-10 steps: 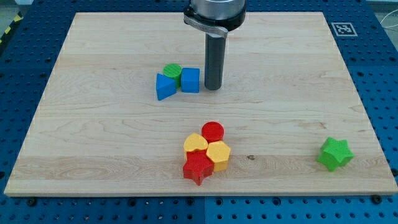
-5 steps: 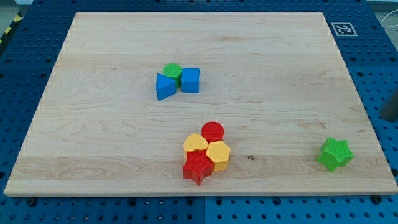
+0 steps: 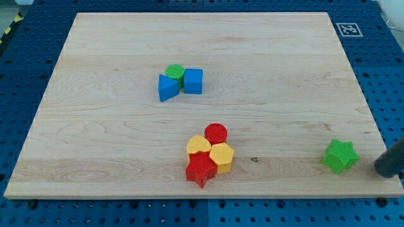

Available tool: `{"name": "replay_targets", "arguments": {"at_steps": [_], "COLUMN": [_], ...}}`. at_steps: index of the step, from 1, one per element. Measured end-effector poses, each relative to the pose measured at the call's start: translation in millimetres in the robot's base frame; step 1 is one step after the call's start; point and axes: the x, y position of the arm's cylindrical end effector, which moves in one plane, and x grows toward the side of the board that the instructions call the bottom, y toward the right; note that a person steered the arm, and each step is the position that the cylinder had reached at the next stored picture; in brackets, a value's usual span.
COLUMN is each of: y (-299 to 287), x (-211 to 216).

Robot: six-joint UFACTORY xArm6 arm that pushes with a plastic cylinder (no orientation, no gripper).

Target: Move the green star towards the center right

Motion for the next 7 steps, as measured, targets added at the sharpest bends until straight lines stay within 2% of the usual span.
{"name": "replay_targets", "arguments": {"at_steps": [2,4,5,6,7], "y": [-56,-123,-127,-77,-16], "x": [-1,-68,-86,-81,-56]}}
